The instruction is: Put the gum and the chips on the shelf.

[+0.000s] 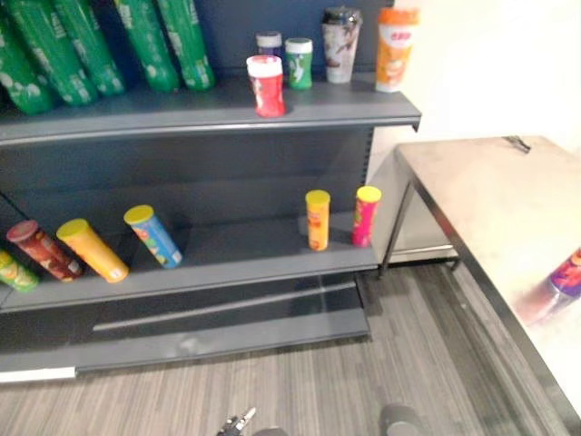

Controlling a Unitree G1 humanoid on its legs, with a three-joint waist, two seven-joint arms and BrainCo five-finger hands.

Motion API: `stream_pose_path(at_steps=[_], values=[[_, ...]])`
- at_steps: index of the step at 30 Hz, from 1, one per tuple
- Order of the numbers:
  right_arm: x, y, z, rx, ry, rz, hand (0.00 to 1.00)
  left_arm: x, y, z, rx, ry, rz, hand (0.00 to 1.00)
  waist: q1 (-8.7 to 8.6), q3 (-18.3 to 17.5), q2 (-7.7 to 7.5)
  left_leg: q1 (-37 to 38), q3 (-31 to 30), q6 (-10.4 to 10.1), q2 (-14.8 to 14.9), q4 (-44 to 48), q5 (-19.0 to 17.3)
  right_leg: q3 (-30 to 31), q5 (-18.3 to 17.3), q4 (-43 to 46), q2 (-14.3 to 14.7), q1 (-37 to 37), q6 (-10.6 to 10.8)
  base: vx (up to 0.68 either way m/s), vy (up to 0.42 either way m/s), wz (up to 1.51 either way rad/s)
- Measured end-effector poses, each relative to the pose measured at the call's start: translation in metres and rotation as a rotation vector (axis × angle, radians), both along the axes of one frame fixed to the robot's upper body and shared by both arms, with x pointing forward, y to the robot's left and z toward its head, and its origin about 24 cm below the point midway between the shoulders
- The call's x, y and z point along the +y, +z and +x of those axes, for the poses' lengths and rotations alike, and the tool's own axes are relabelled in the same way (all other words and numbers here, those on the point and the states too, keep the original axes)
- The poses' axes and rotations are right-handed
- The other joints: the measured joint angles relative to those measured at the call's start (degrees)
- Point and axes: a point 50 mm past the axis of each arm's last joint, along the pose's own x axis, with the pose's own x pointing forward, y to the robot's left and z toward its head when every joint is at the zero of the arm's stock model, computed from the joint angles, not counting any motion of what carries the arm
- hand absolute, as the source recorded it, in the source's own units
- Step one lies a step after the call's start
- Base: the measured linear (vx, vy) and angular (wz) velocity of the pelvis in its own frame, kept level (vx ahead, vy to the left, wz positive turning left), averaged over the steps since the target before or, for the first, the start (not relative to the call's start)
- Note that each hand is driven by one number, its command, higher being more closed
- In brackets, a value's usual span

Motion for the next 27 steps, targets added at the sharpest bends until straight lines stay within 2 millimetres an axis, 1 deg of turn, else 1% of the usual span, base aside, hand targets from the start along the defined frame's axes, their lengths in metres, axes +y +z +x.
stream_pose_path(at_steps=[1, 3, 4, 5, 6, 7, 8, 9, 10, 11, 12, 13, 14, 15, 16, 17, 18, 19, 20, 21, 22, 23, 24, 25, 26, 27], values=[[0.001, 0.001, -0.013, 0.031, -0.039, 0.007, 0.0, 0.002, 0.001, 0.0, -0.002, 0.002, 0.003, 0.0, -0.67, 0.21, -0.16, -0.36, 0.3, 0.51, 0.27, 2.45, -1.62, 0.69, -0.32, 0.47, 0.08, 0.08, 0.42, -0.2, 0.158, -0.19], [0.002, 0.003, -0.028, 0.059, -0.093, 0.004, 0.0, 0.003, 0.0, -0.001, -0.001, 0.014, 0.003, 0.0, -1.24, 0.43, -0.01, -0.75, 1.31, 0.68, 0.6, 5.24, -3.39, 2.3, -0.21, 1.4, 0.33, -0.6, 0.73, -0.19, 0.13, -0.34], [0.005, 0.005, -0.04, 0.074, -0.155, 0.004, 0.0, 0.004, 0.001, 0.0, -0.012, 0.032, 0.002, 0.0, -1.63, 0.51, -0.24, -1.49, 2.69, 1.33, 1.4, 7.75, -4.58, 3.73, 0.26, 1.46, 0.95, -1.5, 1.57, -0.2, 0.148, -0.66], [0.005, 0.008, -0.047, 0.067, -0.205, -0.008, 0.0, 0.006, 0.003, 0.001, -0.031, 0.061, 0.003, 0.0, -2.44, 0.59, -0.45, -2.9, 4.31, 2.16, 2.36, 10.4, -5.63, 4.99, 1.76, 0.65, 1.29, -2.98, 2.34, -0.21, 0.164, -0.75], [0.005, 0.009, -0.049, 0.062, -0.229, -0.013, 0.0, 0.006, 0.004, 0.001, -0.039, 0.072, 0.003, 0.0, -2.69, 0.68, -0.55, -3.4, 5.51, 2.71, 2.69, 11.31, -6.18, 5.69, 3.1, -0.42, 1.42, -3.71, 2.48, -0.27, 0.274, -1.15], [0.003, 0.011, -0.05, 0.041, -0.279, -0.029, 0.0, 0.006, 0.005, 0.001, -0.053, 0.087, 0.002, 0.0, -2.86, 0.77, -0.51, -3.91, 9.06, 3.99, 3.93, 12.11, -6.96, 6.06, 7.17, -4.72, 1.17, -4.65, 0.92, -0.23, 0.271, -1.38], [0.003, 0.012, -0.05, 0.03, -0.311, -0.037, 0.0, 0.004, 0.005, 0.001, -0.06, 0.105, -0.002, 0.0, -2.75, 1.05, -0.22, -3.79, 11.74, 4.6, 4.72, 12.06, -7.09, 4.19, 8.49, -8.19, 0.33, -5.13, -1.41, -0.27, 0.328, -1.71], [0.004, 0.013, -0.05, 0.013, -0.345, -0.043, 0.0, 0.005, 0.005, 0.002, -0.06, 0.141, 0.007, 0.0, -3.07, 1.58, 0.18, -3.76, 14.78, 5.44, 6.55, 11.96, -6.97, -3.39, 6.91, -9.95, -2.09, -5.97, -4.64, -0.18, 0.21, -1.37], [0.007, 0.012, -0.049, 0.008, -0.375, -0.037, 0.0, 0.006, 0.005, 0.003, -0.063, 0.153, 0.01, 0.0, -3.12, 1.73, 0.4, -3.68, 16.01, 5.46, 7.41, 11.72, -6.96, -7.48, 7.05, -8.58, -3.42, -7.05, -5.01, -0.22, 0.248, -1.31], [0.017, 0.011, -0.05, 0.014, -0.412, -0.018, 0.0, 0.008, 0.006, 0.002, -0.06, 0.166, 0.024, 0.0, -3.21, 1.71, 0.39, -3.03, 18.51, 5.35, 8.4, 10.39, -6.87, -12.91, 7.96, -3.21, -5.33, -8.35, -6.44, -0.17, 0.224, -1.14], [0.023, 0.01, -0.051, 0.02, -0.436, 0.002, 0.0, 0.007, 0.005, 0.001, -0.055, 0.172, 0.028, 0.0, -3.38, 1.52, 0.42, -1.35, 21.56, 5.06, 8.49, 7.62, -6.28, -14.11, 8.06, 4.09, -7.0, -8.89, -7.76, -0.13, 0.205, -1.07], [0.022, 0.01, -0.05, 0.017, -0.44, -0.001, 0.0, 0.006, 0.005, 0.0, -0.055, 0.173, 0.023, 0.0, -3.26, 1.5, 0.4, -0.29, 23.37, 4.78, 8.49, 5.83, -5.83, -14.24, 7.62, 8.03, -7.7, -8.95, -8.43, -0.02, 0.143, -1.01], [0.019, 0.01, -0.045, -0.004, -0.451, -0.014, 0.0, 0.002, 0.005, 0.001, -0.067, 0.182, 0.006, 0.0, -3.26, 1.32, 0.13, 1.51, 27.61, 4.72, 8.27, 1.72, -3.98, -14.5, 6.27, 15.41, -8.77, -8.76, -10.41, 0.05, 0.104, -1.13], [0.014, 0.01, -0.036, -0.038, -0.458, -0.023, 0.0, -0.001, 0.006, 0.004, -0.089, 0.193, -0.01, 0.0, -2.78, 0.32, 0.4, 2.91, 32.23, 4.83, 7.33, -2.51, -1.95, -15.22, 5.05, 20.98, -9.59, -8.37, -11.63, 0.07, 0.086, -1.22], [0.011, 0.009, -0.03, -0.056, -0.465, -0.027, 0.0, -0.003, 0.006, 0.005, -0.1, 0.199, -0.022, 0.0, -2.37, 0.11, 0.25, 3.47, 34.34, 4.97, 6.72, -4.42, -1.08, -16.01, 4.65, 22.57, -10.07, -7.69, -12.2, 0.05, 0.059, -1.31], [0.005, 0.008, -0.022, -0.078, -0.466, -0.036, 0.0, -0.005, 0.006, 0.005, -0.11, 0.219, -0.039, 0.0, -1.83, -0.47, -0.27, 3.69, 36.42, 5.25, 5.25, -6.87, 0.31, -17.67, 4.42, 23.73, -10.64, -6.5, -12.42, 0.02, 0.048, -1.53], [0.003, 0.005, -0.008, -0.114, -0.478, -0.029, 0.0, -0.003, 0.006, 0.005, -0.117, 0.238, -0.044, 0.0, -1.1, -1.18, -1.17, 3.74, 39.11, 6.26, 3.51, -9.21, 2.15, -21.11, 4.33, 22.99, -11.44, -4.29, -12.55, 0.0, 0.041, -1.83], [0.0, 0.004, 0.003, -0.139, -0.476, -0.032, 0.0, -0.001, 0.007, 0.005, -0.12, 0.244, -0.042, 0.0, -0.63, -1.59, -1.82, 3.33, 40.86, 6.65, 3.0, -9.71, 3.38, -24.52, 3.39, 20.41, -11.23, -2.18, -11.75, 0.0, 0.031, -2.07], [0.001, 0.002, 0.019, -0.175, -0.469, -0.02, 0.0, -0.001, 0.006, 0.004, -0.112, 0.246, -0.047, 0.0, -0.64, -1.95, -2.46, 3.27, 44.34, 7.01, 3.11, -9.9, 3.61, -29.48, -0.35, 14.08, -10.99, -0.79, -9.83, 0.01, -0.005, -1.83], [0.004, 0.001, 0.029, -0.191, -0.463, -0.005, 0.0, -0.004, 0.005, 0.008, -0.112, 0.238, -0.063, 0.0, -0.97, -1.96, -2.31, 3.68, 47.36, 6.63, 3.28, -10.62, 4.13, -33.5, -0.98, 11.75, -11.15, -1.09, -9.99, 0.03, -0.014, -1.46], [0.006, 0.0, 0.029, -0.188, -0.462, 0.002, 0.0, -0.005, 0.005, 0.01, -0.113, 0.234, -0.071, 0.0, -1.13, -1.97, -2.27, 4.44, 48.99, 6.08, 3.31, -11.11, 4.9, -34.66, -1.08, 11.45, -11.29, -1.45, -10.1, 0.07, -0.029, -1.27], [0.01, -0.002, 0.025, -0.161, -0.467, 0.017, 0.0, -0.009, 0.004, 0.014, -0.118, 0.224, -0.085, 0.0, -1.0, -2.02, -2.17, 6.13, 51.99, 5.49, 3.24, -12.22, 5.41, -36.49, -1.66, 13.11, -11.86, -2.97, -10.45, 0.07, -0.036, -1.04], [0.012, -0.003, 0.022, -0.148, -0.469, 0.026, 0.0, -0.008, 0.005, 0.015, -0.121, 0.221, -0.083, 0.0, -0.94, -2.03, -2.21, 6.9, 52.87, 5.07, 3.17, -12.89, 5.64, -37.57, -2.19, 14.89, -12.1, -3.91, -11.28, 0.09, -0.112, -1.25], [0.016, -0.004, 0.013, -0.113, -0.479, 0.037, 0.0, -0.006, 0.006, 0.02, -0.131, 0.204, -0.075, 0.0, -1.76, -2.25, -2.91, 9.02, 54.44, 3.57, 3.17, -14.32, 6.47, -44.21, -4.11, 18.73, -12.85, -5.12, -14.24, 0.07, -0.139, -0.75], [0.016, -0.004, 0.01, -0.106, -0.483, 0.033, 0.0, -0.006, 0.007, 0.023, -0.136, 0.194, -0.076, 0.0, -2.25, -2.28, -3.09, 9.44, 54.5, 3.25, 3.28, -14.34, 6.62, -46.15, -4.78, 18.87, -12.71, -5.27, -15.32, 0.08, -0.172, -0.51], [0.015, -0.003, 0.007, -0.101, -0.487, 0.028, 0.0, -0.007, 0.007, 0.025, -0.141, 0.187, -0.077, 0.0, -2.74, -2.42, -3.34, 9.78, 54.67, 3.18, 3.55, -13.83, 6.61, -46.71, -5.38, 18.4, -12.23, -5.74, -16.0, 0.09, -0.202, -0.1]])
